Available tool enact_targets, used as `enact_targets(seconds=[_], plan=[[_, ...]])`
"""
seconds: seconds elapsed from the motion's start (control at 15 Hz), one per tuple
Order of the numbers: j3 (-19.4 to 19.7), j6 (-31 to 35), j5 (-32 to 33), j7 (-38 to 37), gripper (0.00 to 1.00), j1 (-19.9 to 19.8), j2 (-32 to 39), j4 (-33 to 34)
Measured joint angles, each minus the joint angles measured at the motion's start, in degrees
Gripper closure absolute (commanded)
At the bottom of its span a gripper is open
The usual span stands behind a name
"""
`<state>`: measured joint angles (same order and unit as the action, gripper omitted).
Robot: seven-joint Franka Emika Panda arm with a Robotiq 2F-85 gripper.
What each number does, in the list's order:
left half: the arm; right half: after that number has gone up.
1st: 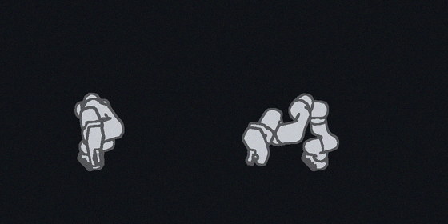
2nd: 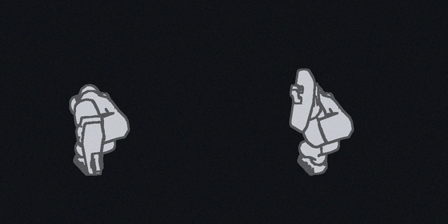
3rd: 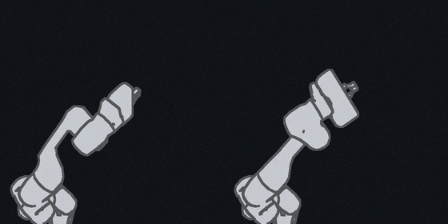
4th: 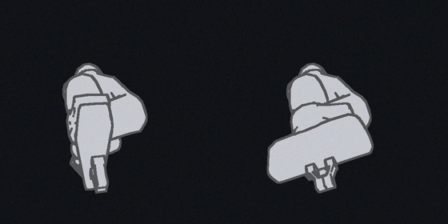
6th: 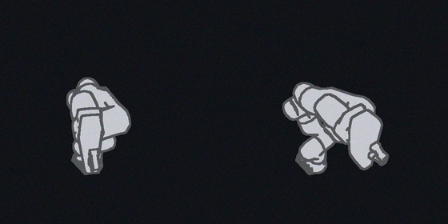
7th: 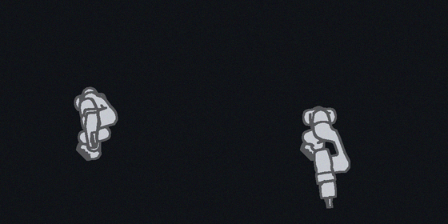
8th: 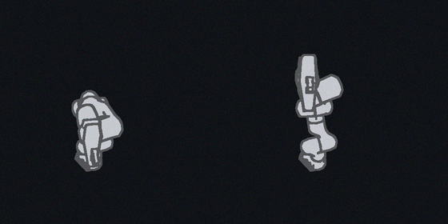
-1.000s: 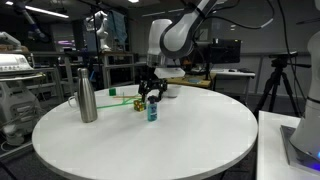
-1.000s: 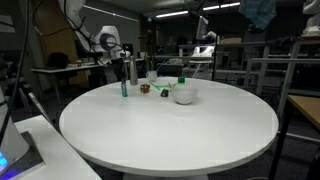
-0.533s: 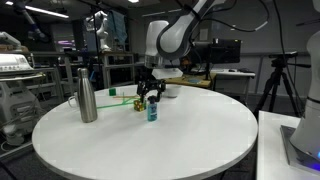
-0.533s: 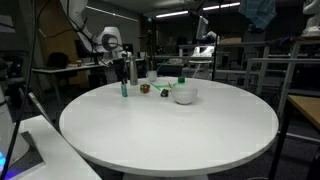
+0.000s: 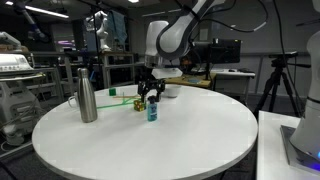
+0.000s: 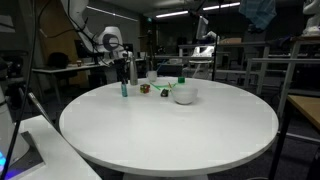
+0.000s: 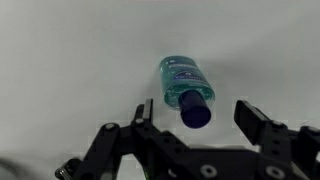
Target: Move the blue bottle to the right
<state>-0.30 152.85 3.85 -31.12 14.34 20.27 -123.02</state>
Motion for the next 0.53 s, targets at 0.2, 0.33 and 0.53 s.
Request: enact_targets(seconds=[0.2,0.33,0.53], plan=[[0.1,0.0,0.0,0.0,0.65,0.0,0.0,0.0],[0.1,0.0,0.0,0.0,0.77,0.0,0.0,0.1],[0.1,-0.2,0.0,0.0,0.98,0.0,-0.1,0.7]])
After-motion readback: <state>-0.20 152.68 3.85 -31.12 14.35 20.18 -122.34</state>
